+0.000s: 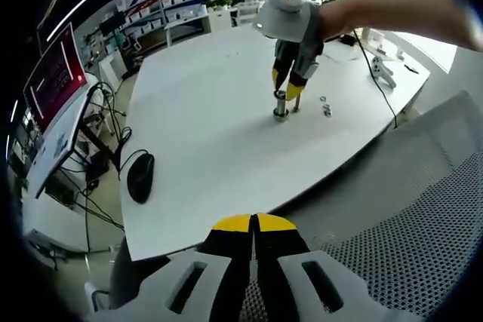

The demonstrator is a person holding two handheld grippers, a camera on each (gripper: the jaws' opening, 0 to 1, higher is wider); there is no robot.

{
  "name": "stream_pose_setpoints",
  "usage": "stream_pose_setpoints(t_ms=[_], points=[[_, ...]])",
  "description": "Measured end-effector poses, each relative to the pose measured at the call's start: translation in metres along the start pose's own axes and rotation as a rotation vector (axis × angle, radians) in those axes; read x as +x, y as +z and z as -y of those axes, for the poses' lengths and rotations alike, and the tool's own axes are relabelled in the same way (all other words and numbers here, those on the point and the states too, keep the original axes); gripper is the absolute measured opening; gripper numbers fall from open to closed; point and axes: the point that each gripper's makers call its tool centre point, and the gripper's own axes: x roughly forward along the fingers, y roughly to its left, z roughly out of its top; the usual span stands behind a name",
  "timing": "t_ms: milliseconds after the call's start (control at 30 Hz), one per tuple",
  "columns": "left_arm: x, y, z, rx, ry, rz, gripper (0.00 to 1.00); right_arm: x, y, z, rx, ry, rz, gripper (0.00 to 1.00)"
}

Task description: Place the washer onto the threaded stud by aligning its center hole with the stud, sliding it down to the base, and recovering from edge contact or off-axis alignment until the washer reaches the visible bottom stop.

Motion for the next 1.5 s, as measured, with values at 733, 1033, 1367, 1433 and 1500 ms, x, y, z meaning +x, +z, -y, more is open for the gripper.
stream_pose_setpoints(t_ms=[733,1033,1367,1433,1500], points=[[0.001,-0.002,-0.001,-0.001,0.011,-0.014,0.00,0.039,-0.009,-0.006,-0.007,0.035,-0.060,0.24],[0.000,-0.004,-0.001,0.004,0.011,-0.020,0.00,0.016,-0.005,-0.009,0.060,-0.026,0.018,0.29],[0.000,-0.003,0.000,0.007,0.008,-0.013,0.00,-0.029,-0.014,-0.025,0.213,-0.063,0.181,0.34],[0.000,-0.002,0.001,0.010,0.005,-0.009,0.00,-0.038,-0.022,-0.027,0.223,-0.076,0.188,0.34],[-0.001,-0.003,0.002,0.014,0.001,-0.011,0.00,-0.044,-0.030,-0.029,0.229,-0.084,0.184,0.34]])
